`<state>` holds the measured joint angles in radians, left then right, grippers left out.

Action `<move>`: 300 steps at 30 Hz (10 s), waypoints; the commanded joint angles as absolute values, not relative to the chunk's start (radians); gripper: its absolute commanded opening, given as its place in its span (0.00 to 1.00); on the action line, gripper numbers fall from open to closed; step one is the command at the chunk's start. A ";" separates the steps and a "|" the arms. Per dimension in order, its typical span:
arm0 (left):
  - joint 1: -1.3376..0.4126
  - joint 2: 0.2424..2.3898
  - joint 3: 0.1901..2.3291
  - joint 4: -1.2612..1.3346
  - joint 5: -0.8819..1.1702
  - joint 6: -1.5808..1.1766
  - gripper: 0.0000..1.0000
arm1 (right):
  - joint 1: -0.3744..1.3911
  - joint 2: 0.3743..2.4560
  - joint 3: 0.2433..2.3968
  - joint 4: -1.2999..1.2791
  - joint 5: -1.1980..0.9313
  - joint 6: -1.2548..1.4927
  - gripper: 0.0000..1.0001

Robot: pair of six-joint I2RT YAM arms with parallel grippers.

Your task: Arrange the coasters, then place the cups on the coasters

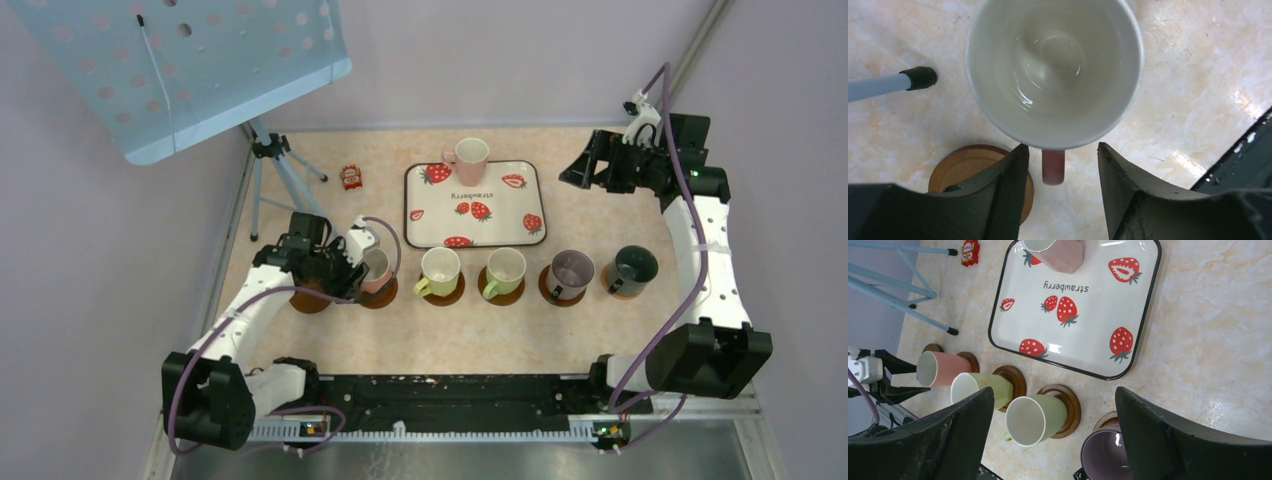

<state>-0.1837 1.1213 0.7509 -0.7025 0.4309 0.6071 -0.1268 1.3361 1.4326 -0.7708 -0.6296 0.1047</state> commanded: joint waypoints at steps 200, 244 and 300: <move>-0.382 2.075 1.796 -0.671 0.449 0.764 0.09 | -0.175 1.331 1.444 -0.830 -0.629 -0.040 0.88; -0.251 1.778 1.769 -0.737 0.635 0.583 0.00 | -0.175 1.300 1.448 -0.820 -0.652 -0.060 0.88; 0.802 1.131 0.881 -1.168 0.934 1.563 0.00 | -0.166 1.225 1.335 -0.844 -0.691 -0.060 0.86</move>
